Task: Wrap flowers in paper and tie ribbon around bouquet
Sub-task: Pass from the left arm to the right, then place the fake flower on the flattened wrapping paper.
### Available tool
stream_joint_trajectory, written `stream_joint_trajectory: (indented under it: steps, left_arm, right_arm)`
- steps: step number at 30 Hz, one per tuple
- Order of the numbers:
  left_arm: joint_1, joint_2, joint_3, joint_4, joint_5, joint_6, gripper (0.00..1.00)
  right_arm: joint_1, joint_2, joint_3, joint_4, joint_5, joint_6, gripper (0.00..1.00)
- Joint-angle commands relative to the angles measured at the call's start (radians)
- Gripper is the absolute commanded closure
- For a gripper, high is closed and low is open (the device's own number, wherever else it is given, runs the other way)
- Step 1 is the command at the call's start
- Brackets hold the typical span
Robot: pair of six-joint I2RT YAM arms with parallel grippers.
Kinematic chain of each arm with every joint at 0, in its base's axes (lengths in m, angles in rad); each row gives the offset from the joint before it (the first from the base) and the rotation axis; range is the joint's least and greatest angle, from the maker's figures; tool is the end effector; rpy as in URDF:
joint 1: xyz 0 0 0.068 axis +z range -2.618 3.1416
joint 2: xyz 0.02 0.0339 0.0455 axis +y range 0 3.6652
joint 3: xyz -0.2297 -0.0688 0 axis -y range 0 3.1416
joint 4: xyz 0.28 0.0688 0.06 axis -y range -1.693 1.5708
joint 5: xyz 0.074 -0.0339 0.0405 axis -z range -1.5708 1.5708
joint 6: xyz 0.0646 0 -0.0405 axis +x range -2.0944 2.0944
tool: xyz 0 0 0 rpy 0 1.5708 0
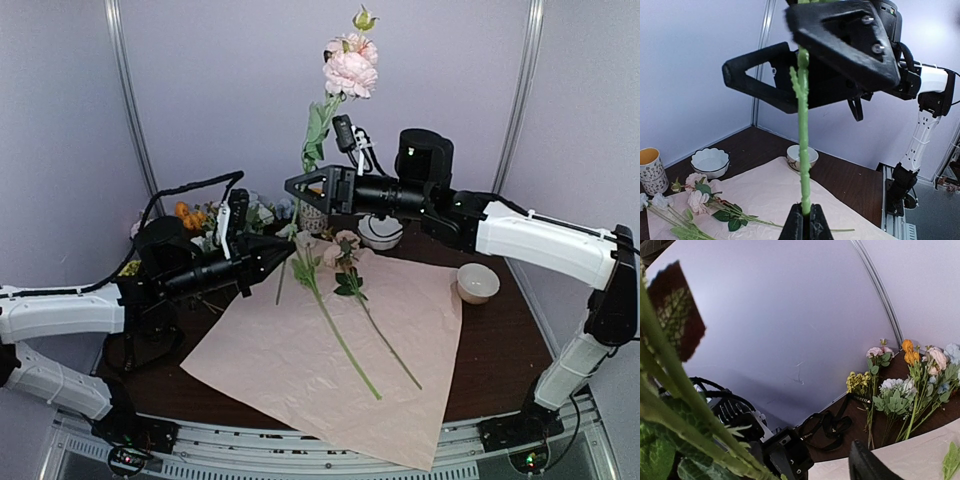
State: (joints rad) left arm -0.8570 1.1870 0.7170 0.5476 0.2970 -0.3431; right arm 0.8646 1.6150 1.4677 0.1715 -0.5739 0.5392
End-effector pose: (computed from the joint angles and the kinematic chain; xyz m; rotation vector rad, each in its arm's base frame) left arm 0.2123 -0.2740 0.2637 0.6548 1.4771 -1.1704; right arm 0.2615 0.3607 0.3643 -0.7814 1.5920 1.5055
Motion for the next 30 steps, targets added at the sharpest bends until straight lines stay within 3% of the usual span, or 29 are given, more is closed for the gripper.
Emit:
stream_joint_trajectory:
  steps: [1,3,4,5,7,8,9,12,13,15,18,23,25,28,30]
  left_arm:
    - [-0.014,0.018,0.045,0.101,0.056,0.003,1.00]
    - [-0.014,0.018,0.039,0.098,0.064,-0.010,1.00]
    - [-0.014,0.017,0.033,0.096,0.064,-0.012,1.00]
    - [-0.015,0.017,0.030,0.084,0.063,-0.013,0.95]
    - [-0.014,0.011,0.040,0.012,0.023,-0.014,0.39]
    - [-0.012,0.006,0.051,-0.043,-0.015,-0.014,0.24]
    - [-0.009,-0.001,0.066,-0.113,-0.083,-0.013,0.19]
    - [0.013,-0.008,0.126,-0.429,-0.427,-0.038,0.17]
    - [0.030,0.002,0.149,-0.536,-0.610,-0.072,0.16]
    - [0.098,0.042,0.197,-0.772,-0.796,-0.200,0.17]
    - [0.263,0.111,0.237,-0.966,-0.729,-0.340,0.18]
    - [0.451,0.156,0.164,-0.903,-0.601,-0.403,0.21]
    - [0.495,0.178,0.157,-0.891,-0.591,-0.423,0.22]
    - [0.564,0.218,0.134,-0.853,-0.543,-0.474,0.27]
    - [0.611,0.257,0.124,-0.825,-0.495,-0.498,0.34]
  right_arm:
    - [0.005,-0.007,0.015,0.042,0.051,0.034,0.67]
    - [0.005,-0.021,-0.004,0.036,0.082,0.035,0.93]
    - [0.003,-0.029,-0.006,0.010,0.110,0.027,1.00]
    - [0.000,-0.035,-0.002,-0.034,0.135,0.010,1.00]
    - [-0.013,-0.038,0.020,-0.154,0.177,-0.024,1.00]
    - [-0.023,-0.034,0.039,-0.228,0.194,-0.042,1.00]
    - [-0.037,-0.024,0.058,-0.347,0.195,-0.062,1.00]
    - [-0.055,0.041,0.159,-0.702,0.308,-0.173,1.00]
    - [-0.053,0.076,0.200,-0.814,0.369,-0.211,1.00]
    - [-0.053,0.173,0.267,-1.020,0.459,-0.251,1.00]
    - [-0.050,0.286,0.319,-1.188,0.498,-0.280,1.00]
    - [-0.038,0.404,0.344,-1.257,0.547,-0.261,1.00]
    - [-0.038,0.420,0.341,-1.236,0.555,-0.242,0.90]
    - [-0.037,0.431,0.351,-1.220,0.549,-0.223,0.64]
    - [-0.038,0.429,0.357,-1.220,0.556,-0.215,0.58]
